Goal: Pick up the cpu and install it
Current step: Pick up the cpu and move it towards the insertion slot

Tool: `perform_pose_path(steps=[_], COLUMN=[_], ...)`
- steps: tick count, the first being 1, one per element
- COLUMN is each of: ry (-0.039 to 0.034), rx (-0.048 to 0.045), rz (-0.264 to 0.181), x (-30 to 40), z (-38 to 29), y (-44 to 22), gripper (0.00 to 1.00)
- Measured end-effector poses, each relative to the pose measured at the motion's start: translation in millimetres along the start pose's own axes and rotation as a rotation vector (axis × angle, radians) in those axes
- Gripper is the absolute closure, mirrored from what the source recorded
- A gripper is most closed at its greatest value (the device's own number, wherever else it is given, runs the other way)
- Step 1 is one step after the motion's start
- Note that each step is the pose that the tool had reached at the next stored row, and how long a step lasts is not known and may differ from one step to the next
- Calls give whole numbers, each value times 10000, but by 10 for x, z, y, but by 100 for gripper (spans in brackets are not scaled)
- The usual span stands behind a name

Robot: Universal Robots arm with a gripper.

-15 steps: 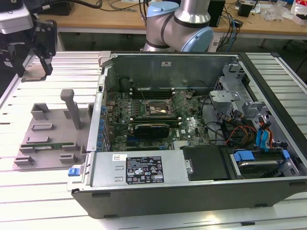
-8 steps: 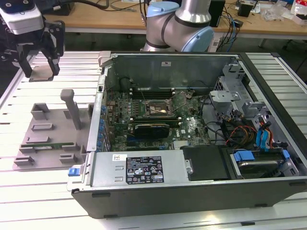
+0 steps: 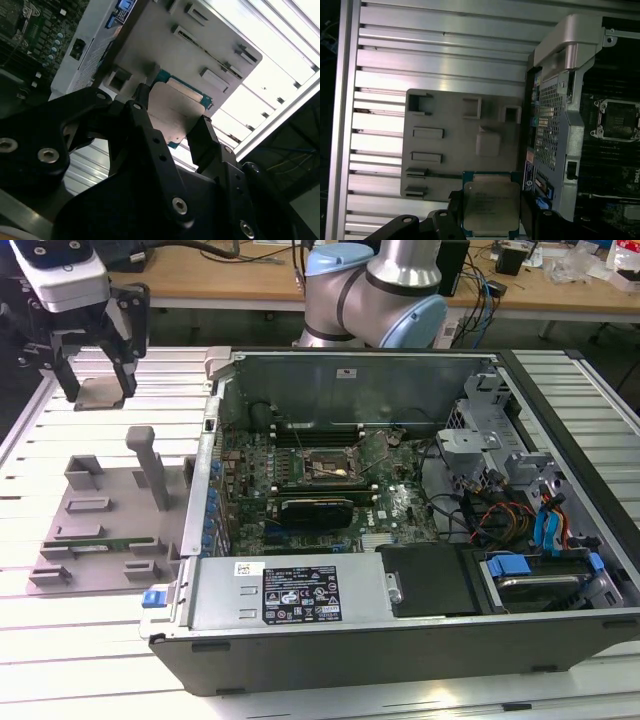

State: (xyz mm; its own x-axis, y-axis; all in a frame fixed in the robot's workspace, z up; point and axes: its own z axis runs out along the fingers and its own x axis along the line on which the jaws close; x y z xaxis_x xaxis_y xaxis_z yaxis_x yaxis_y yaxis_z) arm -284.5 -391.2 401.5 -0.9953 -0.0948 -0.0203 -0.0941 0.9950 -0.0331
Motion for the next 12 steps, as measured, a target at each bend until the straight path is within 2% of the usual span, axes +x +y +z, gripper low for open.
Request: perform_pose_path(steps=[7, 12], ry=[1, 1], rx=[2, 2], rz=[-1, -1], x=[-173, -258], z=[12, 23], y=[-16, -23], gripper=[45, 45])
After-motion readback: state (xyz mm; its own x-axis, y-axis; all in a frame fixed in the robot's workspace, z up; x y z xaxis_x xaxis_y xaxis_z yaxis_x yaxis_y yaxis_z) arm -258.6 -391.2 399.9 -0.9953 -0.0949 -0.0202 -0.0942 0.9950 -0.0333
